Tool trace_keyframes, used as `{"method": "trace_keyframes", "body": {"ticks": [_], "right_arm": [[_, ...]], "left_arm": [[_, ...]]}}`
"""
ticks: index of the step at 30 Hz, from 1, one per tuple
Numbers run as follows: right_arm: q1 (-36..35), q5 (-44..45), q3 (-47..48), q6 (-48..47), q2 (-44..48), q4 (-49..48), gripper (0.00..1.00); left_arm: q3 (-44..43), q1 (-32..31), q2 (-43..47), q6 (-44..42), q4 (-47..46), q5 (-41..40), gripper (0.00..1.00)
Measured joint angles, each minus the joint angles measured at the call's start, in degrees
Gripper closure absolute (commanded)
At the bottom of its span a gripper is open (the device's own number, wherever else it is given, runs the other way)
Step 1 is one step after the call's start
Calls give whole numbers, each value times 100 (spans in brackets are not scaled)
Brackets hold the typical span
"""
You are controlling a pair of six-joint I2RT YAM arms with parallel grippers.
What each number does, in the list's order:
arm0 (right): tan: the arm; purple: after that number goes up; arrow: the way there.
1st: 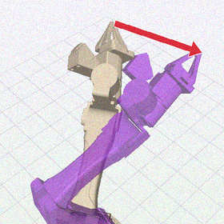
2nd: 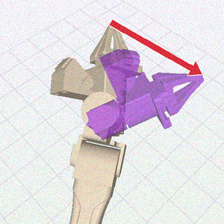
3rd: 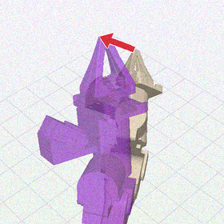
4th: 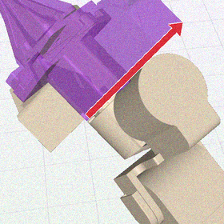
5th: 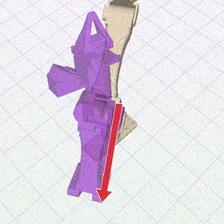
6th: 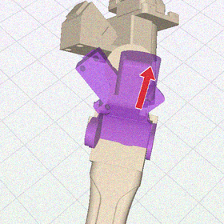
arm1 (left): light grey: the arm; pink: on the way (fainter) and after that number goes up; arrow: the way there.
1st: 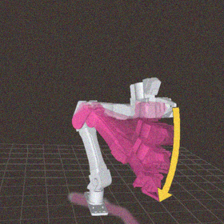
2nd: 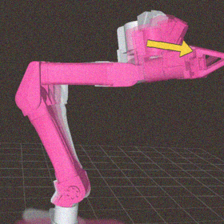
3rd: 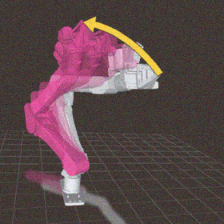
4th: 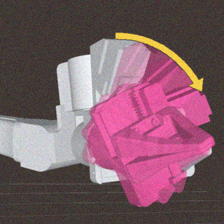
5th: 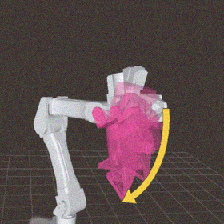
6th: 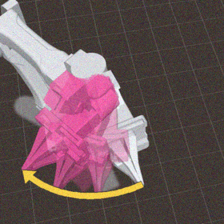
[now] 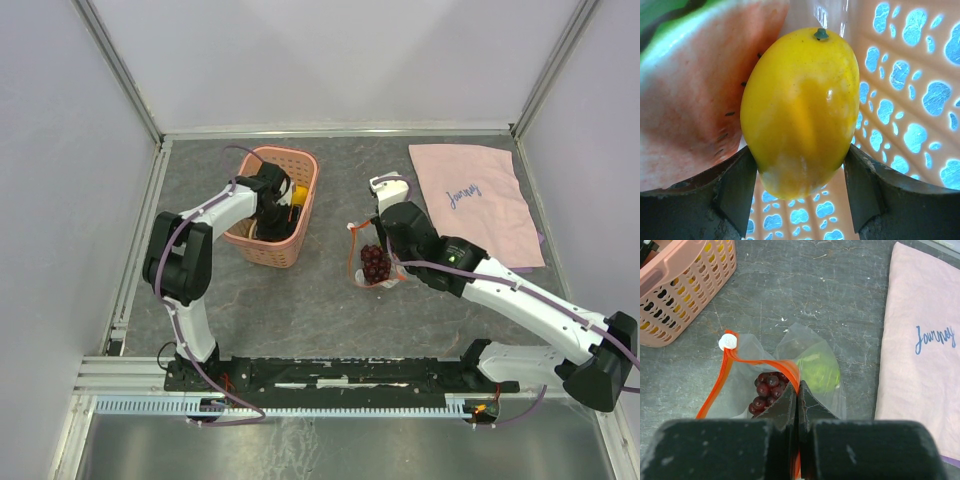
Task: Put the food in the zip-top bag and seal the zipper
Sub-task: Pick up the fake fruit from the bin, then place the fake fruit in the zipper food storage bag.
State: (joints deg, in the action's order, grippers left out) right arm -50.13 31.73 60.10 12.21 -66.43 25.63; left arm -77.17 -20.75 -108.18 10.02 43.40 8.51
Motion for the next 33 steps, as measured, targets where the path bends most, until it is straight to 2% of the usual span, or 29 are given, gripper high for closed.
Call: {"method": "trace_keyframes", "body": {"ticks": [3, 13, 24, 33], "right_arm": [[0, -24, -2, 9, 0, -4, 98], [0, -31, -2, 17, 0, -4, 99], [0, -114, 0, 61, 0, -4, 99], [0, -273, 94, 157, -7, 4, 99]], "left_arm": [[4, -2, 24, 74, -55, -66, 55], [203, -11, 796, 269, -214, -485, 65], [903, -13, 2319, 800, -748, -807, 69], [1742, -37, 3698, 1327, -1644, -640, 69]]}}
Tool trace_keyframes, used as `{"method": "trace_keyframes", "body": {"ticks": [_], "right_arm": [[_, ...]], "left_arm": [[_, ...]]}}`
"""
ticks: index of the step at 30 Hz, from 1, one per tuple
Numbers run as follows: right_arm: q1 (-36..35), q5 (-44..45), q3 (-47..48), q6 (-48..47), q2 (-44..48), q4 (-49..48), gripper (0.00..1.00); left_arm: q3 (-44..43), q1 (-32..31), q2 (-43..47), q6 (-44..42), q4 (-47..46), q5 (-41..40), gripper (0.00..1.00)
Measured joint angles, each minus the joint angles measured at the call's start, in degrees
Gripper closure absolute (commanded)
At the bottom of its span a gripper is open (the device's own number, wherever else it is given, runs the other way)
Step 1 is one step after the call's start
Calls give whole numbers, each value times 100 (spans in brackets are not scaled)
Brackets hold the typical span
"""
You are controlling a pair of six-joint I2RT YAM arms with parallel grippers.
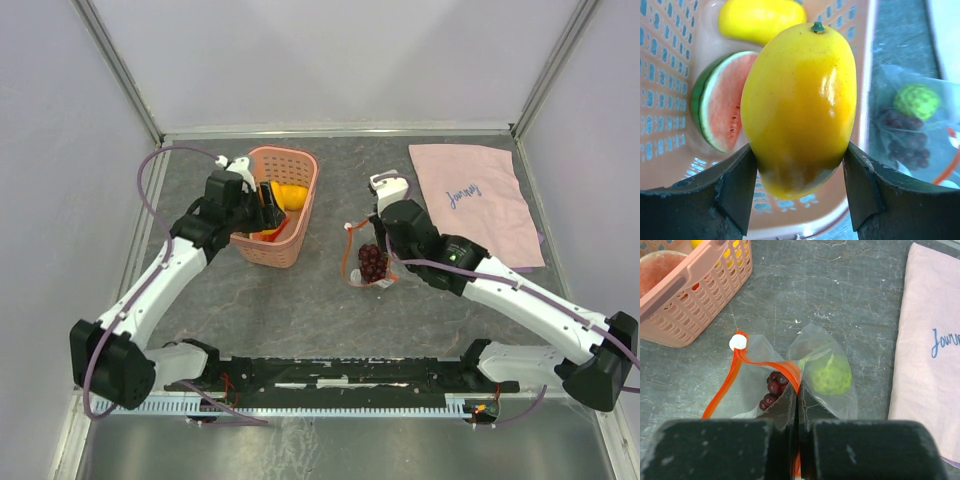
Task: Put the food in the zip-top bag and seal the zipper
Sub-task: Place the fake fruit in the zipper food storage bag.
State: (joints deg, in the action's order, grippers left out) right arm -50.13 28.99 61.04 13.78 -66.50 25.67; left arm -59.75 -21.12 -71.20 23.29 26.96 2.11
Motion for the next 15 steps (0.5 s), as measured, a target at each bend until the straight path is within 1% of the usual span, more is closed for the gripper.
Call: {"method": "trace_keyframes", "body": {"ticks": [4, 9, 11, 15], "right_arm": [[0, -98, 68, 70, -76, 0, 99], [0, -227, 133, 162, -173, -7, 99], [0, -273, 199, 188, -223, -7, 99], [0, -326, 240, 249, -232, -37, 99]], "left_arm": [[278, -44, 577, 164, -400, 186, 69], [566, -155, 1075, 417, -955, 520, 70], [750, -304, 1255, 540, -1244, 619, 70], [1132, -802, 1543, 748, -1718, 706, 72]]}}
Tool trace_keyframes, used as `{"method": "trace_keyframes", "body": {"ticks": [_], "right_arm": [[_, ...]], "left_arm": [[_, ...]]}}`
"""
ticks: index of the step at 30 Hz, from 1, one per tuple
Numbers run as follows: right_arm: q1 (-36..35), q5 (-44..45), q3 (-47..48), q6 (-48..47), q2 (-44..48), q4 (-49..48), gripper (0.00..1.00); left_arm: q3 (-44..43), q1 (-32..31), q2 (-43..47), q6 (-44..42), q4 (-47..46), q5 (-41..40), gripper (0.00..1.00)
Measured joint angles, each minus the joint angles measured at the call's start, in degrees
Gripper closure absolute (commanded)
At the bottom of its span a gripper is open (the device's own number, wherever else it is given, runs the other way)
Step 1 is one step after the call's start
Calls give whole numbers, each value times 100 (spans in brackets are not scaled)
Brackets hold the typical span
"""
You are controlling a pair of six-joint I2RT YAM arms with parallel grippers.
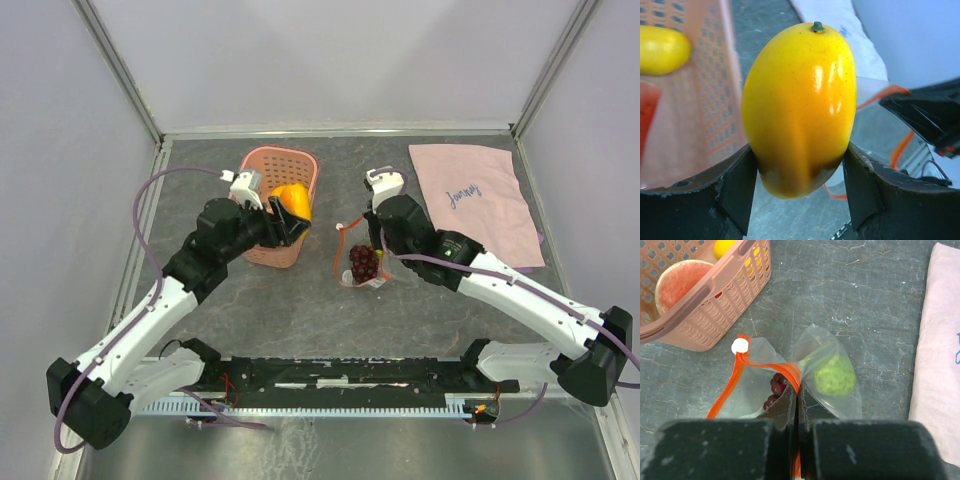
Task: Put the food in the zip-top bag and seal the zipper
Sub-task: Place the fake fruit in the zipper food storage bag.
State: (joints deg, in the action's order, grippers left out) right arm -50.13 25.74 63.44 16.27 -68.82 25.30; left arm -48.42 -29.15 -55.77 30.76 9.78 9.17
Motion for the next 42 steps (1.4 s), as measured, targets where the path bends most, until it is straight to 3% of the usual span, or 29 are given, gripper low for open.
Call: {"method": "trace_keyframes", "body": {"ticks": [7, 21, 42], "right_arm": [[0, -90, 0, 168, 0, -125, 99], [0, -280, -149, 861, 13, -509, 98], [0, -328, -236, 1307, 98, -741, 98]], "left_arm": [[564, -820, 214, 238, -800, -199, 73], [1458, -1875, 44, 1154, -2809, -1537, 77], [1617, -3239, -782, 1576, -3654, -3252, 78]]}}
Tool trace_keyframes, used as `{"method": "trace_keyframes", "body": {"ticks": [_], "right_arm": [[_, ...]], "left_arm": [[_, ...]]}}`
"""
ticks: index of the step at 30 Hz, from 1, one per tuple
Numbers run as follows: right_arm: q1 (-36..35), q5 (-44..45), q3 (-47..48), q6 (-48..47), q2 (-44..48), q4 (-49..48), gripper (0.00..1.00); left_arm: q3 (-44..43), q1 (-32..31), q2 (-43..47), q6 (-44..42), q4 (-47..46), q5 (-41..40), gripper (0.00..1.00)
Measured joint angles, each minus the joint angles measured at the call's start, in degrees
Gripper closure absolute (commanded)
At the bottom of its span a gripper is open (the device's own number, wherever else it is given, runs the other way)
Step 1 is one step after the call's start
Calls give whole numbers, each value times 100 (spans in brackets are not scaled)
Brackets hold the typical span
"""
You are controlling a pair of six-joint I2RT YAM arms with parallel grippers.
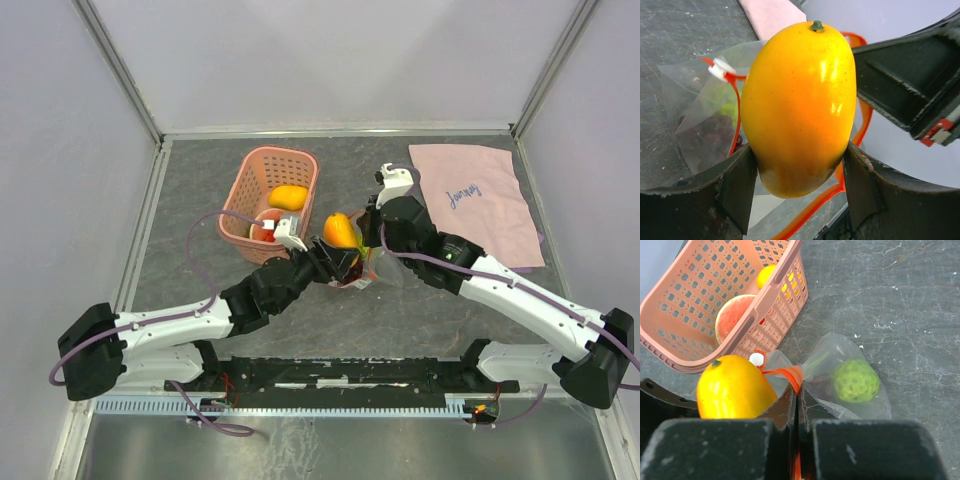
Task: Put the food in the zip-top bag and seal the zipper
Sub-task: Place the fake fruit in the zipper food storage bag.
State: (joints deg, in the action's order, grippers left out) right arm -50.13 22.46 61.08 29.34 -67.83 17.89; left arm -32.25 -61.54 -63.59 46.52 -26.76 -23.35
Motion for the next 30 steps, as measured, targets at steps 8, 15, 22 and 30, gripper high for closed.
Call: {"method": "trace_keyframes", "body": {"ticks": [8, 15, 22, 30], "right_arm": [[0, -101, 0, 2, 44, -20, 98], [0, -195, 0, -11, 44, -7, 99], [0, -323, 2, -103, 42, 90, 99], [0, -339, 0, -229, 44, 232, 98]], "left_arm": [[13, -96, -413, -90, 136, -160, 74], [-238, -164, -811, -476, 435, 33, 67], [-579, -197, -1139, -688, 660, 339, 49], [-844, -197, -1174, -927, 1272, 232, 32]]}}
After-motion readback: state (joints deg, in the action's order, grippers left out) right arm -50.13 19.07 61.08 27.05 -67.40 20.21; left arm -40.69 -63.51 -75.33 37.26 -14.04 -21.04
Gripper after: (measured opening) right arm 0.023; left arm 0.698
